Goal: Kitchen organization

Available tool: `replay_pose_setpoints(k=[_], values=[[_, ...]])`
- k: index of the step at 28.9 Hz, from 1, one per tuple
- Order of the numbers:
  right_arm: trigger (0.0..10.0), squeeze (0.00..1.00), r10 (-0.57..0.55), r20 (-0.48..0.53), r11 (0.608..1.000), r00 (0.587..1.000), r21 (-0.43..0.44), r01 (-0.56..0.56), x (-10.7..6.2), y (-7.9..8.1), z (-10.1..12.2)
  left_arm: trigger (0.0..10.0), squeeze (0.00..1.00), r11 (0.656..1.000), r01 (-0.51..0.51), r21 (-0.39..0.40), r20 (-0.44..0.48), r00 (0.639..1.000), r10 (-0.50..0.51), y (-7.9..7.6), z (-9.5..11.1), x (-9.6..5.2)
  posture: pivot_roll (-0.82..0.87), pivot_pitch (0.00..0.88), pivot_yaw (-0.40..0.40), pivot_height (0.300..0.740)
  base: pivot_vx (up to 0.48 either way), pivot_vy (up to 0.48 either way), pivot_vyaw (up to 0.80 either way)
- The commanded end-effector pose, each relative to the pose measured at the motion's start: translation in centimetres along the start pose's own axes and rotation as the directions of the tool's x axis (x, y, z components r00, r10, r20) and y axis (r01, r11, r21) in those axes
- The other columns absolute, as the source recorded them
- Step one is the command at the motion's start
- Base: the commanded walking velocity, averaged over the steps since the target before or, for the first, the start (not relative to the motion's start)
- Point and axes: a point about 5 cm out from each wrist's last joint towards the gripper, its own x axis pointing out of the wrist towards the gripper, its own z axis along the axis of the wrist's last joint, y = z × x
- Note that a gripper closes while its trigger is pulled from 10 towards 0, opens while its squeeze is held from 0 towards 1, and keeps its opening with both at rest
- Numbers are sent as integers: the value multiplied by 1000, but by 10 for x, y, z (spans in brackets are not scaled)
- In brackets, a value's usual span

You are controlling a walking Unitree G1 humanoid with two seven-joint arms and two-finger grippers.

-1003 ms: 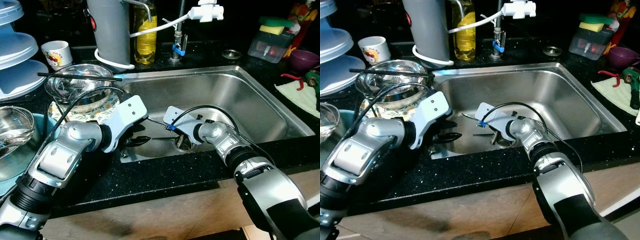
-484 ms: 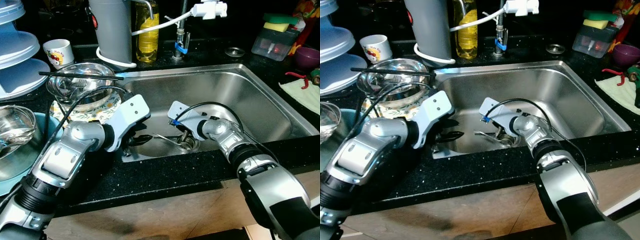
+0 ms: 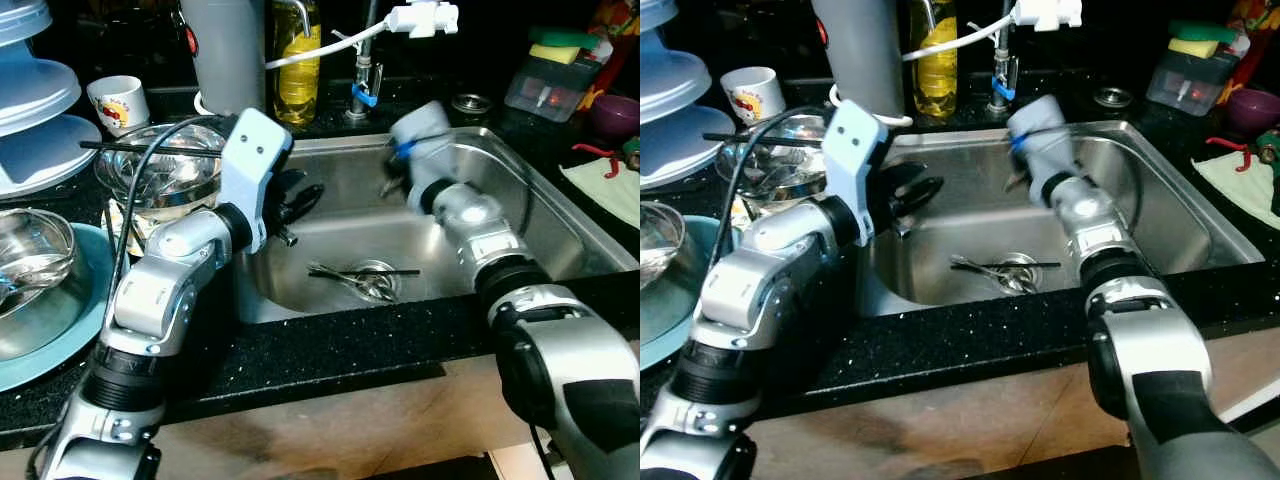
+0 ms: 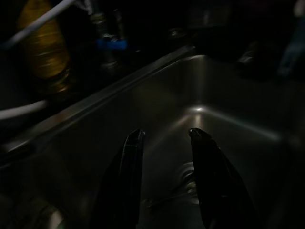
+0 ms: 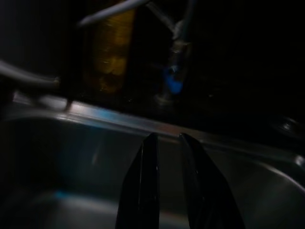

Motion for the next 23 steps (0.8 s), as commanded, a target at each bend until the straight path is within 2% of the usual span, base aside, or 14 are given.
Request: replay_pose_setpoints(k=[1,3,4,6,7,8,16,19,20,23], values=[[10000,0,-28,12,997,1000,66,27,-13,5,-12,10000,0,998,-69,8,-10,998,69,0,-3,-4,-18,132,-10,740,0,0,0],[10000,0,-20,28,997,999,78,17,-28,15,-17,10000,0,995,-89,47,-20,996,90,-4,-5,-3,-18,133,-10,740,0,0,0],[10000,0,-20,28,997,999,78,17,-28,15,-17,10000,0,995,-89,47,-20,996,90,-4,-5,-3,-18,133,-10,740,0,0,0],[10000,0,-7,46,998,999,57,4,-48,26,-21,10000,0,994,-93,53,-14,996,94,-9,-6,-3,-27,137,-4,740,0,0,0],[10000,0,-10,54,998,998,57,7,-56,28,-20,10000,0,995,-102,24,-13,995,102,-10,-7,-2,-27,137,-4,740,0,0,0],[10000,0,-19,65,997,998,72,15,-60,28,-17,10000,0,992,-121,26,-1,993,121,-9,-5,-2,-27,137,-4,740,0,0,0],[10000,0,-62,127,992,990,117,47,-71,24,3,10000,0,981,-189,46,52,981,187,1,5,1,-32,138,-1,740,0,0,0],[10000,0,-67,131,992,989,120,51,-73,23,8,10000,0,980,-192,59,63,980,188,5,9,3,-30,138,-2,740,0,0,0],[10000,0,-61,125,991,990,128,45,-77,24,12,10000,0,980,-191,49,100,978,185,10,16,4,-29,137,-2,740,0,0,0],[10000,0,-48,123,991,991,128,32,-80,26,17,10000,0,988,-152,27,131,980,147,10,26,4,-31,136,0,740,0,0,0]])
